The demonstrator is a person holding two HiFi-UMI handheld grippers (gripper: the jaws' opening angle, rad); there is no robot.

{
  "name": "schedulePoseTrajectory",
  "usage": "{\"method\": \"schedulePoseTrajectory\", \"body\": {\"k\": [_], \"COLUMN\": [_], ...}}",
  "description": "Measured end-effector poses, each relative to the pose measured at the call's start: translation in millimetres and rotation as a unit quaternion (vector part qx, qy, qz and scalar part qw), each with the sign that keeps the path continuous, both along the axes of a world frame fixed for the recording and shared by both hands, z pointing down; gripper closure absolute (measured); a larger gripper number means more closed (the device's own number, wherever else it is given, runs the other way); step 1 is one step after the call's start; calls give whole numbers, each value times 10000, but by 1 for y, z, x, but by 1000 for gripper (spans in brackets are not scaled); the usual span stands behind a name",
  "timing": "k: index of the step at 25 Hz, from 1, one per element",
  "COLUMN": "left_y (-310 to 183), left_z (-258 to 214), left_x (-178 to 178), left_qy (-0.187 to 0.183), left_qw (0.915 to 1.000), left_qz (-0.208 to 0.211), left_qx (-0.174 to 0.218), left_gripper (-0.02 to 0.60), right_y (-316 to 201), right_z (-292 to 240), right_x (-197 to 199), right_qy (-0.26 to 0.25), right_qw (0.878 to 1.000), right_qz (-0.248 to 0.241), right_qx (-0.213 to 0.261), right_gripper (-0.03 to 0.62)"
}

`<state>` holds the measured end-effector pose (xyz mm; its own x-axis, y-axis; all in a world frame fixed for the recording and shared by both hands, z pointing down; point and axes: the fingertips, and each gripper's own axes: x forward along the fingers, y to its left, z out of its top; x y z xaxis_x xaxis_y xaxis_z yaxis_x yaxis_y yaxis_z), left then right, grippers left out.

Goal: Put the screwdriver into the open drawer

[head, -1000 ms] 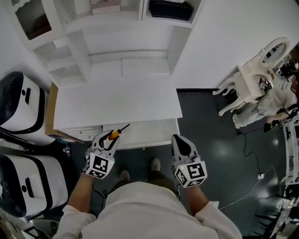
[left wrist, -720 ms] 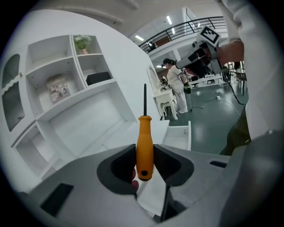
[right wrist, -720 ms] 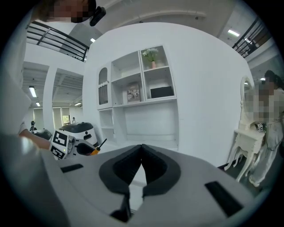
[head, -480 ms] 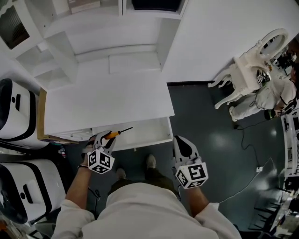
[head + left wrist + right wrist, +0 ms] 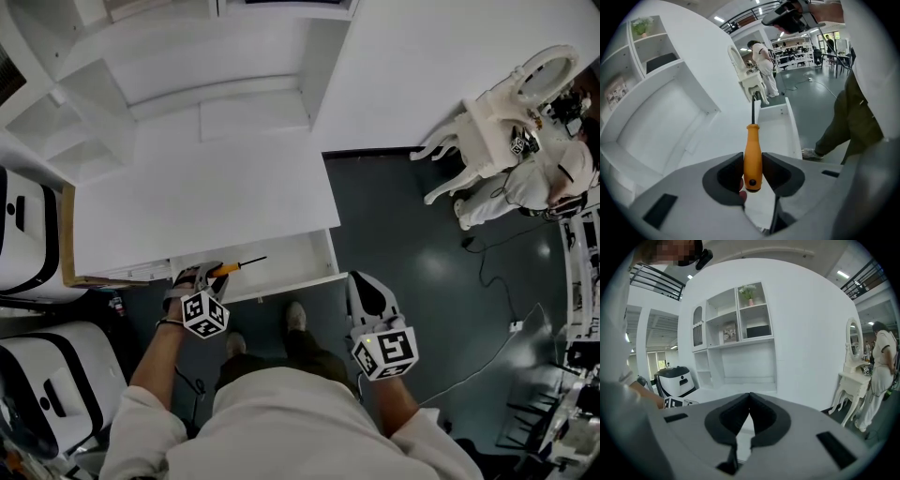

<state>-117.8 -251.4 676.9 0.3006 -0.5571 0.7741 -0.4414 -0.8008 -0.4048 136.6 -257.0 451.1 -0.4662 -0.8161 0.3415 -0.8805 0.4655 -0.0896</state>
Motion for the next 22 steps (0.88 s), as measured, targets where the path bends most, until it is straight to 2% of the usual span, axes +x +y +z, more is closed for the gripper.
{"method": "schedulePoseTrajectory", "body": {"k": [9,22], "left_y": [-12,-19], "left_z": [65,138], "left_x": [8,15], "left_qy": [-433,-592], "left_qw": [9965,9883], "left_qz": [382,462], "left_qx": [-598,-1327], "left_gripper": [460,463], "right_y": [-11,-27], "right_z": [17,46], "right_x": [23,37], "right_qy": [86,216], "right_qw": [9995,9983], "right_qz": [238,292], "right_qx": [-170,-466], "right_gripper": [591,589]}}
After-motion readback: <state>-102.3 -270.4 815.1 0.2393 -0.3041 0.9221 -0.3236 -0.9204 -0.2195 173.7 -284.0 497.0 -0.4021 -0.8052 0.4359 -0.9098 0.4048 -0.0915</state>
